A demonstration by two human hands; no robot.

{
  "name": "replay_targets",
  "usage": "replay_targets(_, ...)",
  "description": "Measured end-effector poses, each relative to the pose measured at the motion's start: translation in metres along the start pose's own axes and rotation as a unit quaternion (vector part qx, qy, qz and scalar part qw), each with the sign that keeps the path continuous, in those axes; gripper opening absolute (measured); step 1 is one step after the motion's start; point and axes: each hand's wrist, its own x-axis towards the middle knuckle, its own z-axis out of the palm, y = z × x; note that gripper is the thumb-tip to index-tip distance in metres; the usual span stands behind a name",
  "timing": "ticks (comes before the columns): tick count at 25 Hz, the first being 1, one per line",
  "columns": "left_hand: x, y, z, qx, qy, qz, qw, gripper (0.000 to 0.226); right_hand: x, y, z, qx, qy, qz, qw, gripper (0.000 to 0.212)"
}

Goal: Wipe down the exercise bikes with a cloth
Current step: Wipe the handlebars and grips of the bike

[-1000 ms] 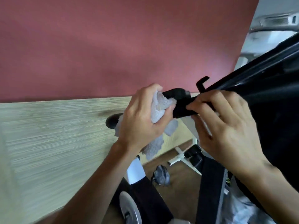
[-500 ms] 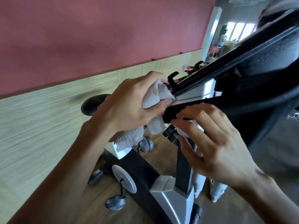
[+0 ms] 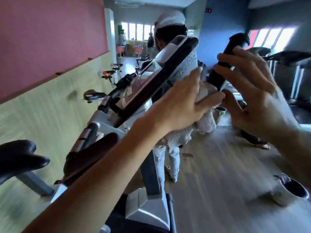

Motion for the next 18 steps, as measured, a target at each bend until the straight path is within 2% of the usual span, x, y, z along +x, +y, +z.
replay_targets(3,-0.009,-0.007,0.014,0.1,0.092,0.03,0.99,0.063,-0.003,0.002,0.0,-0.008,-0.033,-0.002,0.999,0.042)
replay_targets(6,-0.017,-0.001,0.016,0.229,0.093,0.03,0.969,0.054,-0.004,-0.004,0.001,-0.009,-0.027,0.013,1.0,0.04)
replay_targets(11,-0.041,-0.005,0.005,0.274,0.029,0.014,0.961,0.069,-0.009,-0.013,0.0,-0.002,-0.06,0.04,0.997,0.051)
replay_targets(15,-0.022,-0.001,0.003,0.232,-0.012,0.005,0.973,0.054,-0.009,-0.017,-0.002,0.003,-0.053,0.046,0.998,0.049)
replay_targets(18,-0.021,-0.003,0.006,0.253,-0.004,0.018,0.967,0.059,-0.008,-0.025,0.004,0.015,-0.027,0.075,0.997,0.045)
